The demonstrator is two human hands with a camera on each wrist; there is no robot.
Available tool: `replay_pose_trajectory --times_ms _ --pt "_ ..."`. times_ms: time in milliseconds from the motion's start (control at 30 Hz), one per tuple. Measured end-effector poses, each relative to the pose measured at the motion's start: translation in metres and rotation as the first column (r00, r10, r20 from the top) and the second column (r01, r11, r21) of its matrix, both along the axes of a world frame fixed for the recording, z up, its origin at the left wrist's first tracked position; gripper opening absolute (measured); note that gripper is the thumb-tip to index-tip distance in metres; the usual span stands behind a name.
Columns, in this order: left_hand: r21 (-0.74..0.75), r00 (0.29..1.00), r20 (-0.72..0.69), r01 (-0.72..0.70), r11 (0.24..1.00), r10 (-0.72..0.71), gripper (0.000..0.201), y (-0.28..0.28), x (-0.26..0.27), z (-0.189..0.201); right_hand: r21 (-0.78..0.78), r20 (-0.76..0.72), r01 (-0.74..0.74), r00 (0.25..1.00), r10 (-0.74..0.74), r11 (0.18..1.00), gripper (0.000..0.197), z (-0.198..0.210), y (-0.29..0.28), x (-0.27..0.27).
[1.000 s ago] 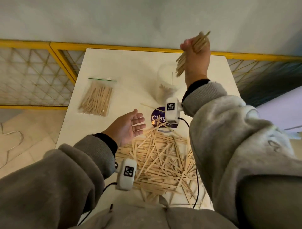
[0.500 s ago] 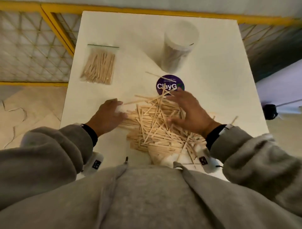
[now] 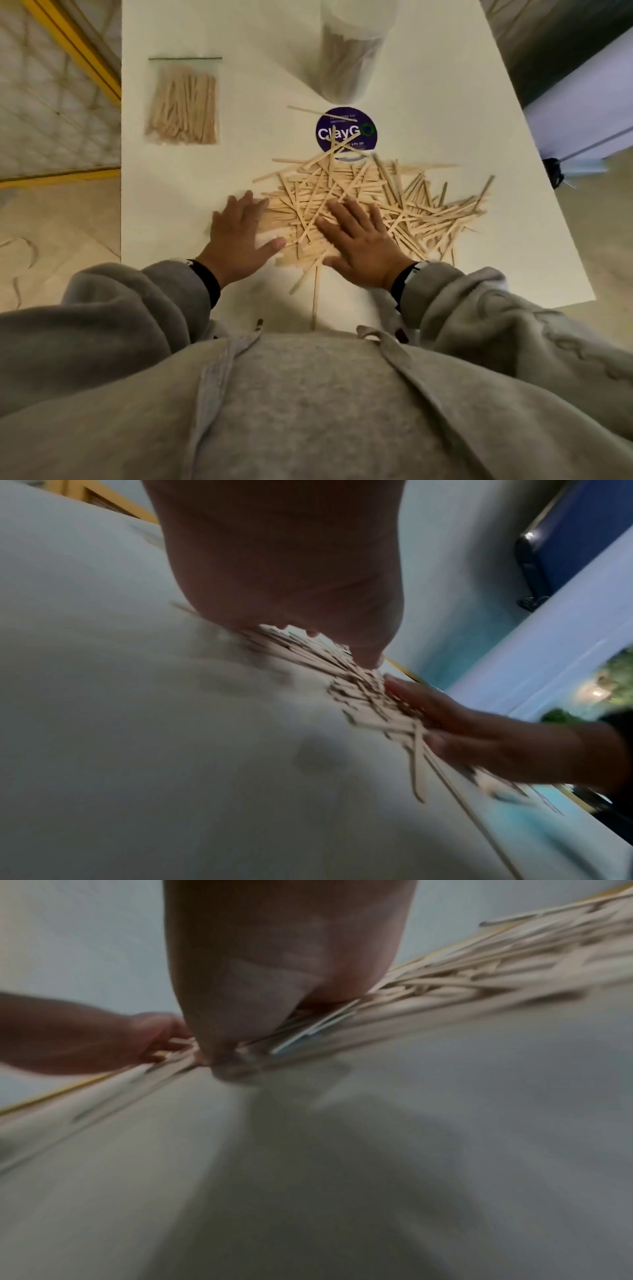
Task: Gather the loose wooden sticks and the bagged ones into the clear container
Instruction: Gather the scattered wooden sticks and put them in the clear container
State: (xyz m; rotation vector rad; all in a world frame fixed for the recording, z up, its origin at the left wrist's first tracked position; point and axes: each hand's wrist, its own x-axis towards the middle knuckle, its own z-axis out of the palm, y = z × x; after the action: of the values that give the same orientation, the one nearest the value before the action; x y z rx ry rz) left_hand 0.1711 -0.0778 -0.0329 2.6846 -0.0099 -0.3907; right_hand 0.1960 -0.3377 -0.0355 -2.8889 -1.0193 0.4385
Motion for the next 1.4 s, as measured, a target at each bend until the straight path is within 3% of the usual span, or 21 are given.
replay_pose_trajectory --times_ms 100,167,300,400,533,600,700,833,1033,1133,1267,1400 --pt "0.075 0.978 -0.030 0.207 0.976 -0.205 0.108 -0.006 -0.013 0.008 0.032 -0.008 0.187 0.982 -0.187 0.982 0.072 0.008 -0.003 0.006" --pt "0.116 0.928 -0.045 0.373 0.920 -0.371 0.116 -0.014 -0.027 0.010 0.021 -0.029 0.234 0.972 -0.233 0.972 0.079 0.014 -0.010 -0.005" --pt "0.222 0.843 -0.063 0.534 0.816 -0.535 0.127 -0.043 -0.053 0.001 -0.048 -0.062 0.039 0.997 -0.042 0.998 0.093 0.014 -0.019 -0.049" --pt "0.173 0.893 -0.074 0.451 0.876 -0.445 0.128 -0.049 -0.044 -0.006 -0.073 -0.095 0.043 0.994 -0.050 0.996 0.094 0.007 -0.027 -0.064" --pt "0.111 0.957 -0.093 0.283 0.953 -0.273 0.128 -0.054 -0.017 -0.002 -0.075 -0.037 0.286 0.956 -0.290 0.955 0.095 0.006 -0.047 -0.053" --pt "0.116 0.968 -0.075 0.248 0.962 -0.240 0.126 -0.059 -0.005 -0.001 -0.079 -0.014 0.441 0.896 -0.443 0.894 0.096 0.006 -0.060 -0.044" --pt "0.132 0.988 -0.044 0.152 0.980 -0.147 0.118 -0.071 0.014 0.000 -0.031 -0.116 0.616 0.780 -0.615 0.787 0.094 0.005 -0.075 -0.027" --pt "0.152 0.987 -0.016 0.162 0.975 -0.162 0.120 -0.076 0.038 0.006 0.063 -0.119 0.534 0.843 -0.525 0.843 0.081 0.009 -0.078 -0.003" --pt "0.248 0.940 -0.155 0.334 0.909 -0.303 0.133 -0.058 0.082 0.015 0.059 -0.119 0.392 0.916 -0.383 0.918 0.102 0.020 -0.086 0.054" --pt "0.198 0.926 -0.058 0.378 0.905 -0.374 0.123 -0.067 0.083 0.021 0.066 -0.094 0.292 0.954 -0.285 0.954 0.091 0.030 -0.079 0.077" --pt "0.043 0.944 0.046 0.324 0.945 -0.326 0.102 -0.076 0.079 0.026 0.078 -0.067 0.221 0.974 -0.216 0.972 0.069 0.043 -0.071 0.092" --pt "0.237 0.982 0.040 0.170 0.957 -0.184 0.124 -0.070 0.079 0.029 0.098 -0.145 0.212 0.970 -0.197 0.972 0.064 0.057 -0.073 0.104"
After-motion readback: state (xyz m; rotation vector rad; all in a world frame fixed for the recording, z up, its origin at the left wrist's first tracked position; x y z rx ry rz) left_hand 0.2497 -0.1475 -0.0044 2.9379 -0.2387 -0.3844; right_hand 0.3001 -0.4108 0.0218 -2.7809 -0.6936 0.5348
